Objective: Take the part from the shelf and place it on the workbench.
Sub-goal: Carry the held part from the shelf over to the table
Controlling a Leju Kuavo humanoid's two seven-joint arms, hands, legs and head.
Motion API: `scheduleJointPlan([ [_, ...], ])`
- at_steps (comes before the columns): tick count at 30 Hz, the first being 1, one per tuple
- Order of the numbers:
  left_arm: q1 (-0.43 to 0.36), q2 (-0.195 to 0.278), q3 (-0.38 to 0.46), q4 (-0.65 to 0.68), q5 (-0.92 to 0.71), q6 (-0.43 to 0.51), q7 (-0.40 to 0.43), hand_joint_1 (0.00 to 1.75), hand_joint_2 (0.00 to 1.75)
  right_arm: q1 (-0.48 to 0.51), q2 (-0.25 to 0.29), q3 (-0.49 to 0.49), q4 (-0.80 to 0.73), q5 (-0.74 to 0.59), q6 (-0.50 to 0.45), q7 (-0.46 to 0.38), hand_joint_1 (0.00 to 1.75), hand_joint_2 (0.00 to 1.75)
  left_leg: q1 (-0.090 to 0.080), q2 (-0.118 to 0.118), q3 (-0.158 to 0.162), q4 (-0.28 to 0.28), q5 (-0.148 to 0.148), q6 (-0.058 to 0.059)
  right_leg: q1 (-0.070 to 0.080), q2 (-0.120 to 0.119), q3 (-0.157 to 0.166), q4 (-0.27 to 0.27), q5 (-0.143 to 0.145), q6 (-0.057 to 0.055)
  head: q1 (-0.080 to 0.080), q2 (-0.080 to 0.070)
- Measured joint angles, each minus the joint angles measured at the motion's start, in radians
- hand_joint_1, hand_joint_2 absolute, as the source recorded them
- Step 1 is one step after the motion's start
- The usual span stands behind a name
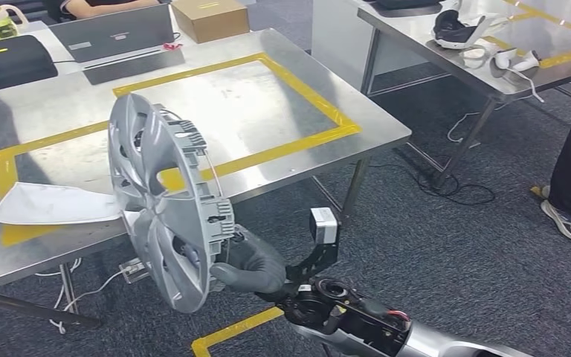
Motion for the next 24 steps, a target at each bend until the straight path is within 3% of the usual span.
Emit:
scheduleJointPlan([
  [24,0.0,0.008,0.0,0.0,-0.008,-0.009,-0.003,0.0,1.75,0.015,-0.015,-0.022,-0.023,0.015,-0.031,-0.01,1.73,1.75,0.0,0.0,0.0,0.0,0.0,0.0,0.0,0.0,0.0,-0.002,0.0,0.0,0.001,0.0],
])
